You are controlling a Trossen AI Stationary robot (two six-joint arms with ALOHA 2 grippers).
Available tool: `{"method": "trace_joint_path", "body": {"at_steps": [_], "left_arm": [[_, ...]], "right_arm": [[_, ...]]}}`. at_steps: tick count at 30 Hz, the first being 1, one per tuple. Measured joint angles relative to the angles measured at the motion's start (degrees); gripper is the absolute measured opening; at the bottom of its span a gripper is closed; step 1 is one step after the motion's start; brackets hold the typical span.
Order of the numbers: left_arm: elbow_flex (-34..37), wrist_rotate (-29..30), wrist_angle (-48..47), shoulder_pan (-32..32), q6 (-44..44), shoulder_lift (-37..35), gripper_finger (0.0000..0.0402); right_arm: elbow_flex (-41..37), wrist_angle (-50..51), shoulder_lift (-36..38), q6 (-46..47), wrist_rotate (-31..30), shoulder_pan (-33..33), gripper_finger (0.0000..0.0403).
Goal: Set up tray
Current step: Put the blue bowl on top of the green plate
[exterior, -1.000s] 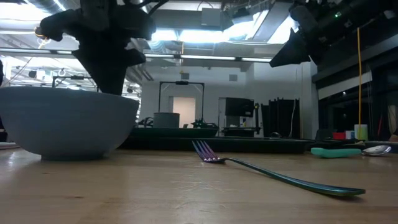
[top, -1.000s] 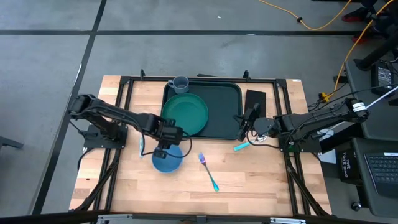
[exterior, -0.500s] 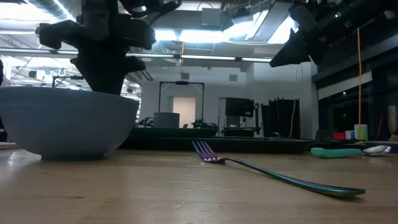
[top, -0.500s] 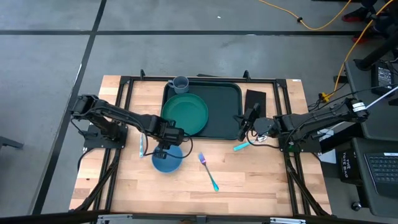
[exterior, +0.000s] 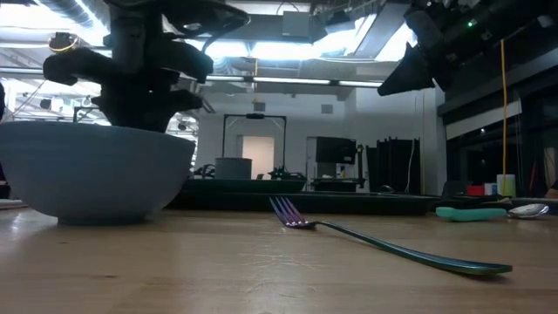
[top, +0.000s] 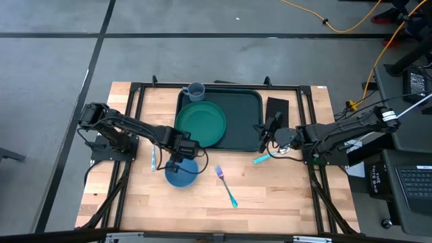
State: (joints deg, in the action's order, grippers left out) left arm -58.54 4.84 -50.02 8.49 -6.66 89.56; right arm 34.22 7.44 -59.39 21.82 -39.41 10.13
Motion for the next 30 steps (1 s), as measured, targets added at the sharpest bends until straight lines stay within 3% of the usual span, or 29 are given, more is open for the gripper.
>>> {"method": "trace_joint_path", "body": {"at_steps": [8,18,30], "left_arm": [[-0.02,-0.19,-0.06,0.00,-3.75,-0.04,0.0011],[-0.01,-0.60,-1.99,0.00,-3.59,-3.30,0.0004],[-2.29,0.61,-7.33,-3.03,1.86,-12.49,0.0002]], "right_arm": [[0.02,-0.36,-0.29,-1.16,-0.10,0.00,0.0010],[0.02,-0.40,-0.29,-1.33,-0.08,0.00,0.0010],[0.02,-0.43,-0.27,-1.33,-0.07,0.00,0.0010]]}}
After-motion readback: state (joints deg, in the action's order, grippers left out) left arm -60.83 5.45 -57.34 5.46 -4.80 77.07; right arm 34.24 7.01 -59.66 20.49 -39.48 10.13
